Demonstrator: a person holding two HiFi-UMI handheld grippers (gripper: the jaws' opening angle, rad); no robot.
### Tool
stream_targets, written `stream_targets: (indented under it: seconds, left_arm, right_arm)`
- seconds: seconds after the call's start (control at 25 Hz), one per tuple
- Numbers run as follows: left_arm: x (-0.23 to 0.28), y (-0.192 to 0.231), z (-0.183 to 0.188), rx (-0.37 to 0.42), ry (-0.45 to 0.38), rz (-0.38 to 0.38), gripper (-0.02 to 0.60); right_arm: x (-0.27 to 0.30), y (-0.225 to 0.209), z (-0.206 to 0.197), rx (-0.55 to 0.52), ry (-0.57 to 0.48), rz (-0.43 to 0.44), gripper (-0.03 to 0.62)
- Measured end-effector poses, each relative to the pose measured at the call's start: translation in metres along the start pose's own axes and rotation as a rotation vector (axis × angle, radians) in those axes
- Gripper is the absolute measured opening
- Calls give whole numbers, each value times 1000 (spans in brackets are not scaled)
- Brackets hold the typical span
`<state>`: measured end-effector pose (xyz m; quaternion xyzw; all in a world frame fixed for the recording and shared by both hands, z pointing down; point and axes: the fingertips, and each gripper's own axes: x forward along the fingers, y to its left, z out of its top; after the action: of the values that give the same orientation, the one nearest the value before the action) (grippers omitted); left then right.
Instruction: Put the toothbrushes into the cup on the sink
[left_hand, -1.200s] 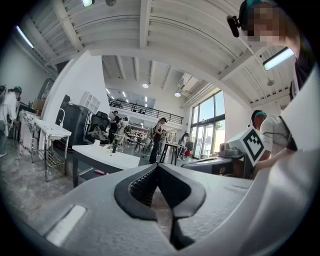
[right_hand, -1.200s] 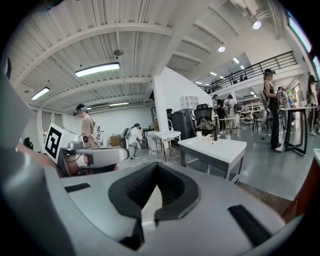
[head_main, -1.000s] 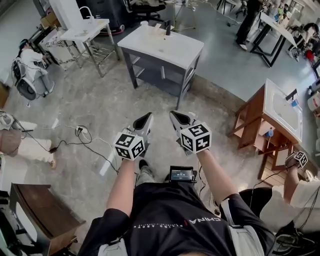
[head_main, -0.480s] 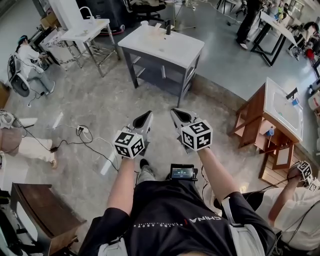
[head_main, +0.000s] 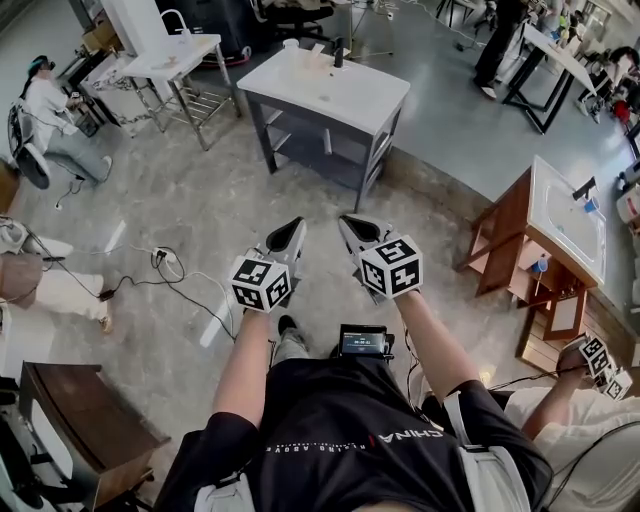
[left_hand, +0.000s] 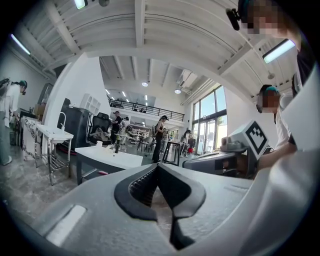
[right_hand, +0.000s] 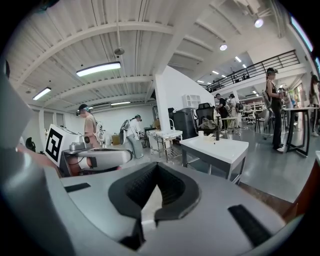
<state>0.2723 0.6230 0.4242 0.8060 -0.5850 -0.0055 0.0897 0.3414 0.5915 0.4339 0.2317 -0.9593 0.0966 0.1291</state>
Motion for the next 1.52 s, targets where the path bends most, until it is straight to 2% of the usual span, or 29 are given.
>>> stream_targets:
  seconds: [0.16, 0.28, 0.4, 0.48, 0.64, 0.88, 1.0, 1.16, 1.36, 1.52]
  left_arm:
    - [0, 2, 1, -16, -6, 8, 5]
    - [-1, -3, 4, -56, -23, -39, 5]
    - [2, -9, 2, -31, 0, -62, 6]
    - [3, -8, 0, -16, 16, -52, 6]
    - [6, 4, -6, -22, 26, -38, 6]
    - [27, 30, -4, -21, 28, -47, 6]
    - [40, 43, -3, -21, 38, -73, 6]
    - [61, 62, 3, -56, 32, -151, 6]
    - [88, 94, 13, 49, 65, -176, 6]
    - [104, 129, 27, 56, 62, -198, 6]
  right_arm:
    - [1, 0, 1, -10, 3, 5, 9]
    - [3, 0, -1, -28, 18, 8, 9]
    - [5, -5, -5, -32, 28, -3, 9]
    - [8, -6, -6, -37, 34, -10, 9]
    - [17, -8, -9, -52, 48, -16, 9]
    - [38, -24, -6, -1, 52, -42, 9]
    - [54, -35, -3, 5, 65, -60, 9]
    - [82, -51, 8, 4, 75, -81, 9]
    - [123, -68, 26, -26, 85, -102, 9]
    - [157, -77, 47, -29, 76, -131, 9]
